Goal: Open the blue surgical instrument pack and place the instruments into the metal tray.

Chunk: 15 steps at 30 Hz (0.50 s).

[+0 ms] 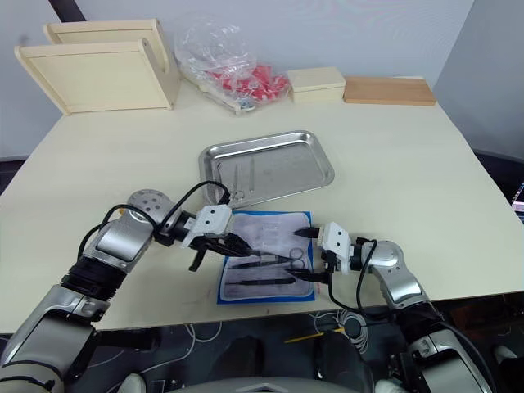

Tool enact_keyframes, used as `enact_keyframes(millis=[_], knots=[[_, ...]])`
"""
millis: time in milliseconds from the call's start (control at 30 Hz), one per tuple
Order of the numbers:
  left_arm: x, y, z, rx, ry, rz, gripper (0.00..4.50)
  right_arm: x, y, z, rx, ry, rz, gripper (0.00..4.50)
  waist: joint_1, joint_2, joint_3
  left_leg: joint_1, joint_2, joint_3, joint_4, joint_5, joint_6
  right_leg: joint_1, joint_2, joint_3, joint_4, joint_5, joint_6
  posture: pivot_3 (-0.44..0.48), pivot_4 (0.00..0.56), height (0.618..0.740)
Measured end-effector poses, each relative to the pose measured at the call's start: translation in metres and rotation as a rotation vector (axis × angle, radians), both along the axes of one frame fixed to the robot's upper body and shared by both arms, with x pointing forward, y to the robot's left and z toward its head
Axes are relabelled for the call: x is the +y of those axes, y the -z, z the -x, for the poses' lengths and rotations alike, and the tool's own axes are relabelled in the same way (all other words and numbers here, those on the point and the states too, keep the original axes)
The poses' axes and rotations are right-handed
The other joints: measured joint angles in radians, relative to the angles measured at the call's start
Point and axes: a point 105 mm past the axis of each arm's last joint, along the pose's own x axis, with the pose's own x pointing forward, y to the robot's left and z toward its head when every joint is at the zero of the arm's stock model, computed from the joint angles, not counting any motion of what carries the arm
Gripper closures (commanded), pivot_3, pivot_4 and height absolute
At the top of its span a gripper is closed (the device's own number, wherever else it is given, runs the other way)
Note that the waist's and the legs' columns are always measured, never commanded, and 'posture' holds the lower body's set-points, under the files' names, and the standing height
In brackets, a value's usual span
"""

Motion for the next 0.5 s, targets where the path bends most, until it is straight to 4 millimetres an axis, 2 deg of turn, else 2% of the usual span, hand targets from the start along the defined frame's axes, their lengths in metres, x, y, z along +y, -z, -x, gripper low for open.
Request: enact_keyframes(millis=[500], knots=[[0.025,-0.017,-0.003,-0.01,-0.023,-0.081,4.45,0.0,0.0,0.0,0.001,0.0,-0.001,0.0,0.0,0.0,0.0,0.0,0.0,0.0,0.0,0.0,0.0,0.0,0.001,0.003,0.0,0.0,0.0,0.0,0.15,0.74]])
